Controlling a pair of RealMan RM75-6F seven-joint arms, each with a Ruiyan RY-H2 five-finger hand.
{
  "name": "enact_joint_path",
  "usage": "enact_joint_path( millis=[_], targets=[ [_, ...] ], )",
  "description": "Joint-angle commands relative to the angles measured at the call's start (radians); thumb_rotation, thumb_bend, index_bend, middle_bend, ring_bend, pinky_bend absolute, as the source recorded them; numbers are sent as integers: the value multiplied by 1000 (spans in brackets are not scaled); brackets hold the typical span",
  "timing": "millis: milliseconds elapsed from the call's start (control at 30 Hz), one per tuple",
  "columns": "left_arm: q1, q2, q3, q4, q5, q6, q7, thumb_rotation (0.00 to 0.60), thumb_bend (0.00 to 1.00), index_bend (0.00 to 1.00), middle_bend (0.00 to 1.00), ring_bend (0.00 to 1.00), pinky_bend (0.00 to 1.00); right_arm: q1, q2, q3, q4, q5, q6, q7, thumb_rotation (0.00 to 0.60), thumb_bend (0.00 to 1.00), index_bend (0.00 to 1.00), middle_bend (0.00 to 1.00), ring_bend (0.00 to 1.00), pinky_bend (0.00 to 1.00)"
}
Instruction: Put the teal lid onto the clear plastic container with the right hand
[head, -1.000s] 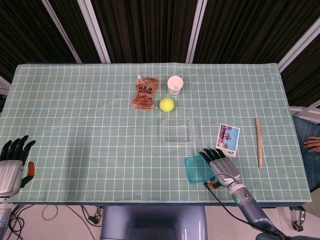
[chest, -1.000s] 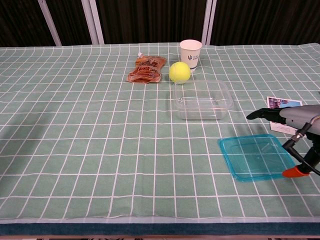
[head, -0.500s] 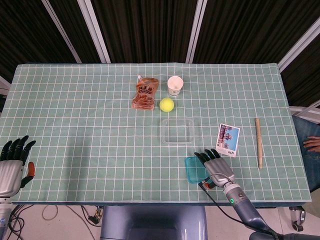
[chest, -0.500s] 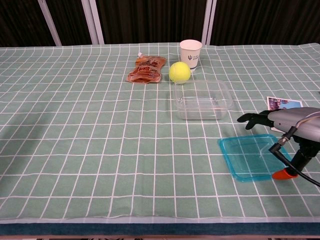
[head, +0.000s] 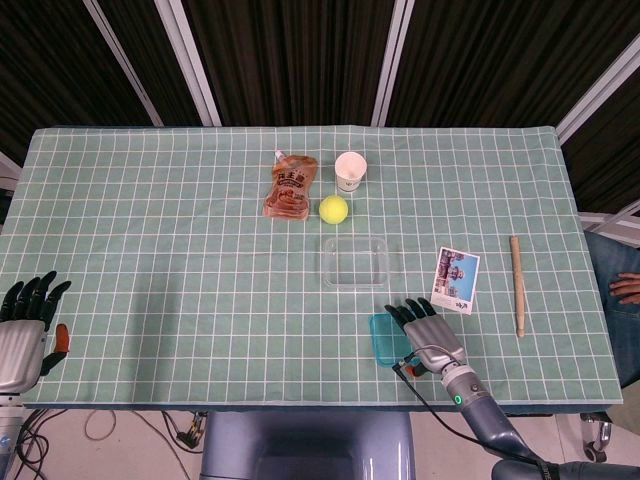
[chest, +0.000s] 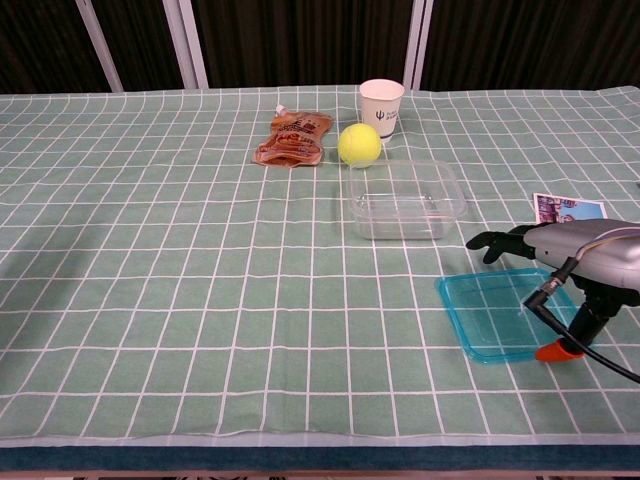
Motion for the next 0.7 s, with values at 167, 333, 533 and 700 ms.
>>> enact_joint_path(
  millis=[167, 333, 533, 700],
  targets=[
    [0, 1, -1, -2, -2, 1, 0, 600, 646, 111, 0, 0, 0, 17, -12, 6, 8, 31, 2, -20, 600, 195, 0, 178, 0, 0],
    [0, 2, -1, -2, -4, -1, 0, 600, 646, 111, 0, 0, 0, 29, -16, 10, 12, 55, 4, -32, 600, 195, 0, 178, 0, 0],
    [0, 2, -2, -2, -5, -1, 0, 600, 646, 111, 0, 0, 0, 35, -19, 5, 20, 68, 3, -32, 600, 195, 0, 178, 0, 0],
    [0, 1, -2, -2, -6, -1, 0, 600, 646, 111, 0, 0, 0, 37, -21, -3, 24, 71, 5, -30, 600, 195, 0, 178, 0, 0]
  ],
)
